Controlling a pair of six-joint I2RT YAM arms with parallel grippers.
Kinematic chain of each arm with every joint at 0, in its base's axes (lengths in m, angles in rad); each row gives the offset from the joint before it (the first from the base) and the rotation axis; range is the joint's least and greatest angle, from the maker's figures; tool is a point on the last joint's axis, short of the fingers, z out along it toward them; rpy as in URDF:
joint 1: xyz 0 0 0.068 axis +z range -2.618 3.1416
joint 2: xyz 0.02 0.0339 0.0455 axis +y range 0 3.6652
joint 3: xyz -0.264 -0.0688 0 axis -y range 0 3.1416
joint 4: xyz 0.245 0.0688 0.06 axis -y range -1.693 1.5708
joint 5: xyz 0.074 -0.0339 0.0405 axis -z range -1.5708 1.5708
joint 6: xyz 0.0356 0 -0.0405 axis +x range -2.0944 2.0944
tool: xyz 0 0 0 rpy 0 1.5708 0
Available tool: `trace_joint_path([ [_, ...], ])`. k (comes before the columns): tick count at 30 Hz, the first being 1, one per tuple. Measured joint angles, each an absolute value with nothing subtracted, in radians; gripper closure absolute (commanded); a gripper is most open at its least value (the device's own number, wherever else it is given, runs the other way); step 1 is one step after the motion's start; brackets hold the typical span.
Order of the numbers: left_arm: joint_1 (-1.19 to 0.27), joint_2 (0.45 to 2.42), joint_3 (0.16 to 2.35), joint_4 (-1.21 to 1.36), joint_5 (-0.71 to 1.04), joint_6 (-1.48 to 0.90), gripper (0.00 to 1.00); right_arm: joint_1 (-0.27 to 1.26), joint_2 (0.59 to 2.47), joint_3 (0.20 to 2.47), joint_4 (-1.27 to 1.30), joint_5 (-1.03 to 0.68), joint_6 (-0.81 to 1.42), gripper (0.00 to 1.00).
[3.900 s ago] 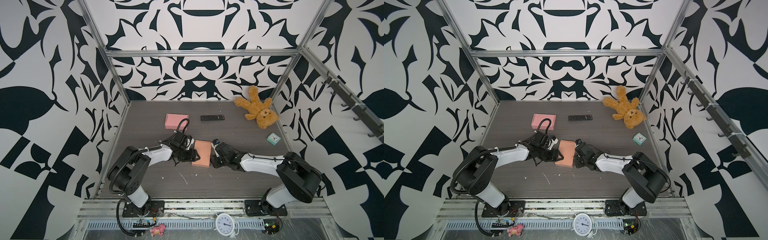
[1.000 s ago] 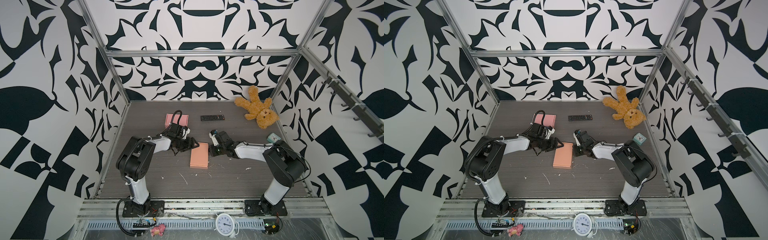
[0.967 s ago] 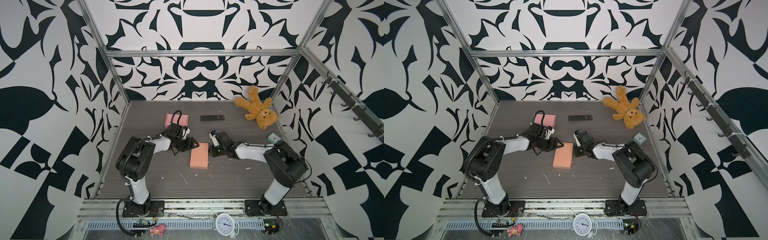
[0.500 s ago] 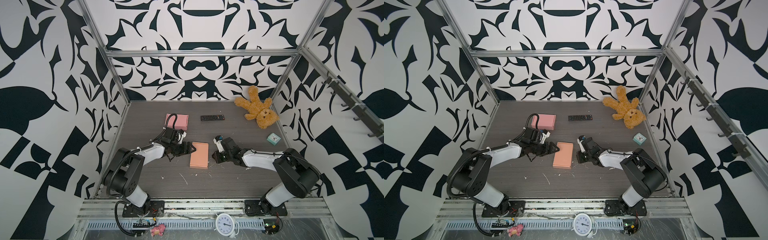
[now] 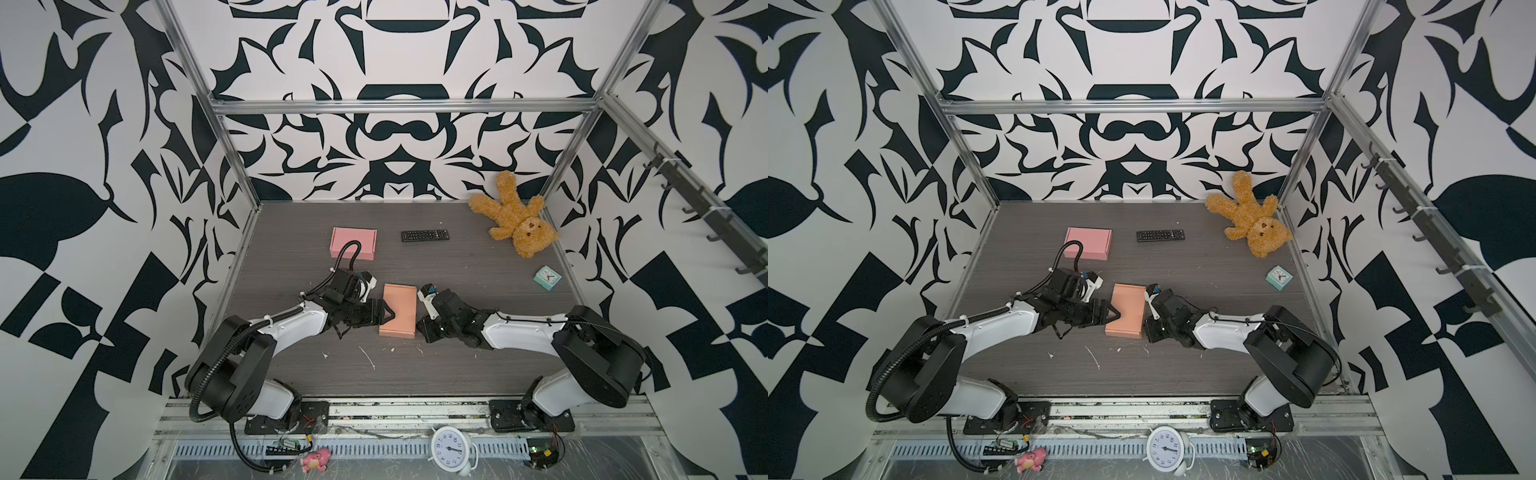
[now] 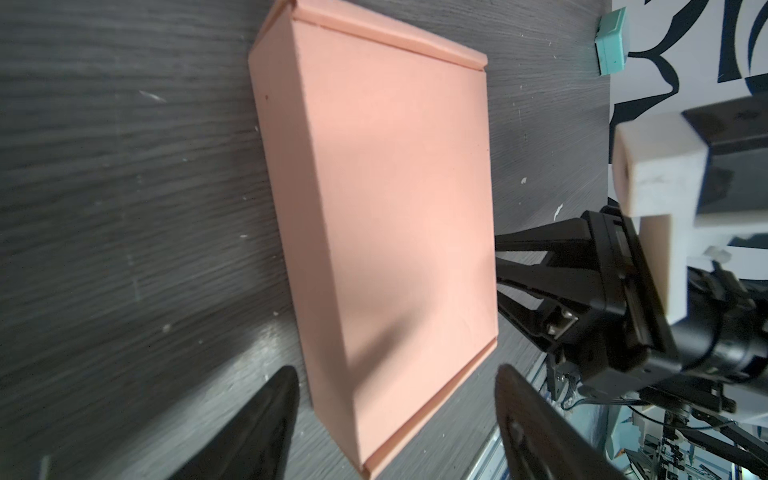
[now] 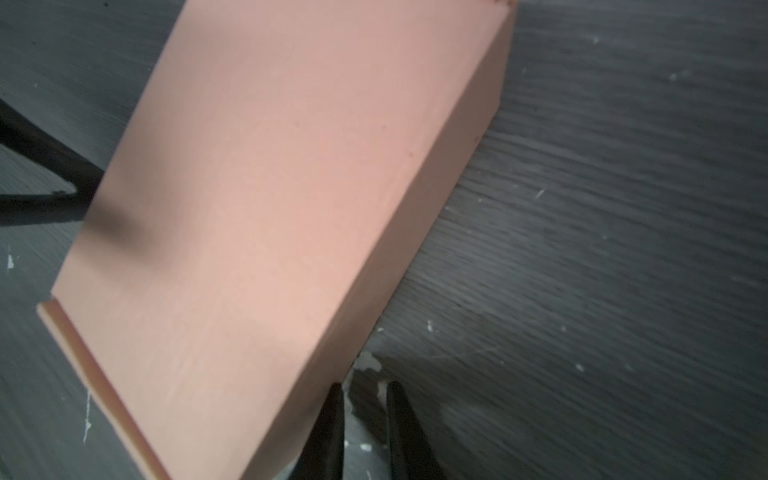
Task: Fold the paper box
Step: 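Lower both grippers to the box's ends and push it together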
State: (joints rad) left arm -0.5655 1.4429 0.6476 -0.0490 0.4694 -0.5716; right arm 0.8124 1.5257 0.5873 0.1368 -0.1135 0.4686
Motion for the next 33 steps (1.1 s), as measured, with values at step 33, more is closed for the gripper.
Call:
trace_joint_path([
  [33,-0.523,1.365,0.656,-0.109,0.376,-0.586,0.19,0.921,1.397,0.582,-0.028,-0.045,0.505,0.76],
])
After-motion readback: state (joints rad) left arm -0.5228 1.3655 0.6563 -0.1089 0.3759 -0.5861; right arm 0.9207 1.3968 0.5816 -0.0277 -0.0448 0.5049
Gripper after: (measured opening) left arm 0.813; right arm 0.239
